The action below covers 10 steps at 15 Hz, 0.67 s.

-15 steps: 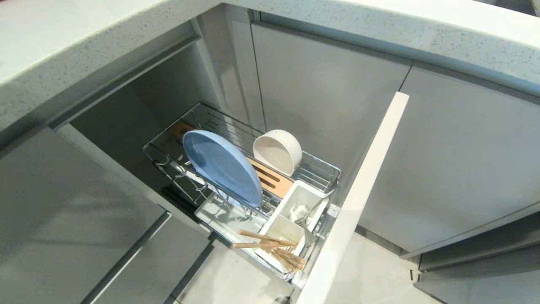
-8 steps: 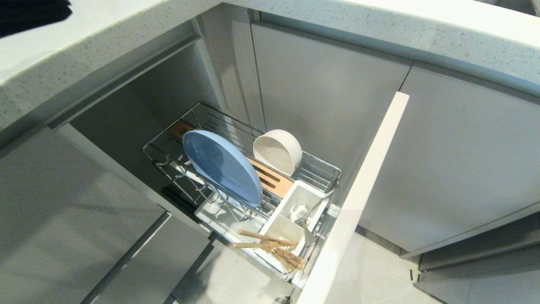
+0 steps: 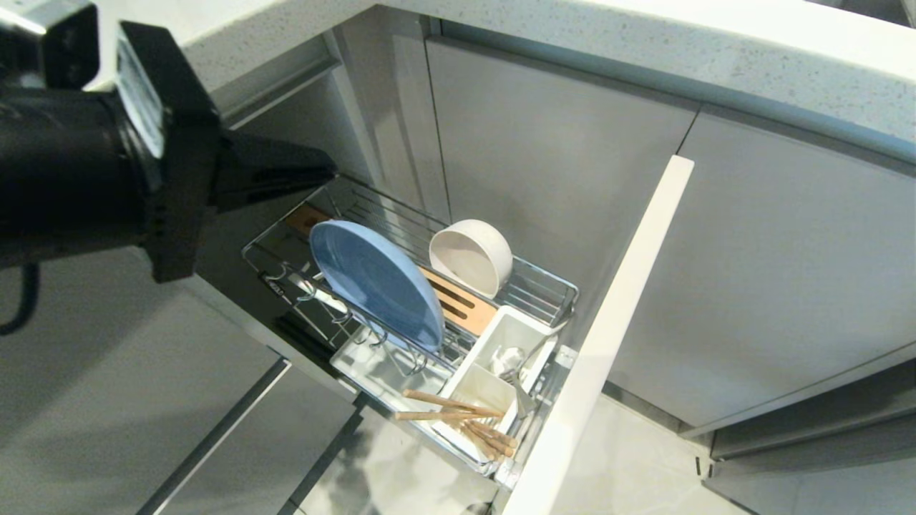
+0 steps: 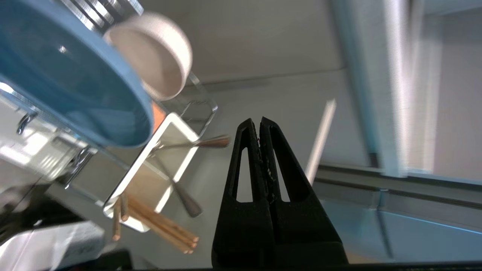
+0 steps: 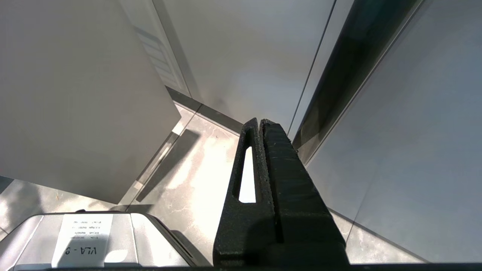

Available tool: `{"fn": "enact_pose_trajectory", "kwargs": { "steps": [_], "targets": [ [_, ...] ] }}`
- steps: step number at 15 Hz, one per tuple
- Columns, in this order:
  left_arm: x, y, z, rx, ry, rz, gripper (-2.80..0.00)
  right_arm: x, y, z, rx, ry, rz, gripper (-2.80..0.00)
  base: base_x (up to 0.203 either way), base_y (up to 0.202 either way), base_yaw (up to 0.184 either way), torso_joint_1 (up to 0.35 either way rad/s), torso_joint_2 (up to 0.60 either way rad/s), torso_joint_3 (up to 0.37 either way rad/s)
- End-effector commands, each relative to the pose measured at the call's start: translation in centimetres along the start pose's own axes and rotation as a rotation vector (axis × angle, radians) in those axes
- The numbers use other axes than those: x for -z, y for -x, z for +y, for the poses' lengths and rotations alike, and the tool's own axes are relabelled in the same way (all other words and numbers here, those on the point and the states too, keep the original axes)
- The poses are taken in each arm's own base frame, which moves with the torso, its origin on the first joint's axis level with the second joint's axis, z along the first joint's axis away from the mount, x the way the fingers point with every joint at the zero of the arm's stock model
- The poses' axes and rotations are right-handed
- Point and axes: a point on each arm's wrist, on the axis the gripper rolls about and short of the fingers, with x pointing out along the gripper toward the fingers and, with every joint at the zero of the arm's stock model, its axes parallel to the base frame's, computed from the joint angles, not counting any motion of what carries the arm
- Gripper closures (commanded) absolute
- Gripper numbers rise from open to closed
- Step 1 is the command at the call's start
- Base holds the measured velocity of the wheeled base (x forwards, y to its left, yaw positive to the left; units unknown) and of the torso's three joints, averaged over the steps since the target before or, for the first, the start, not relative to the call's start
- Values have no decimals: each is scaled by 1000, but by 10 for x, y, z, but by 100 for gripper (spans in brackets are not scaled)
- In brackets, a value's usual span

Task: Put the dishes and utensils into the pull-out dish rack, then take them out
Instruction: Take the plate out of the cupboard

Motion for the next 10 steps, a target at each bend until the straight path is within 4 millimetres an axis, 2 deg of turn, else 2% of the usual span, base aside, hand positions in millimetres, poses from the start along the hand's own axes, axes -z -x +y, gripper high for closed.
{"fn": "enact_pose_trajectory", "kwargs": {
  "steps": [1, 3, 4, 10],
  "targets": [
    [21, -30, 1, -69, -22, 69, 0, 1, 0, 0, 0, -1, -2, 0, 0, 0, 0, 0, 0, 0],
    [28, -42, 3, -114, -23, 80, 0, 0, 0, 0, 0, 0, -3, 0, 0, 0, 0, 0, 0, 0],
    [32, -49, 5, -154, -21, 74, -280, 0, 0, 0, 0, 0, -3, 0, 0, 0, 0, 0, 0, 0],
    [44, -74, 10, -347, -43, 30, -280, 0, 0, 0, 0, 0, -2, 0, 0, 0, 0, 0, 0, 0]
  ]
}}
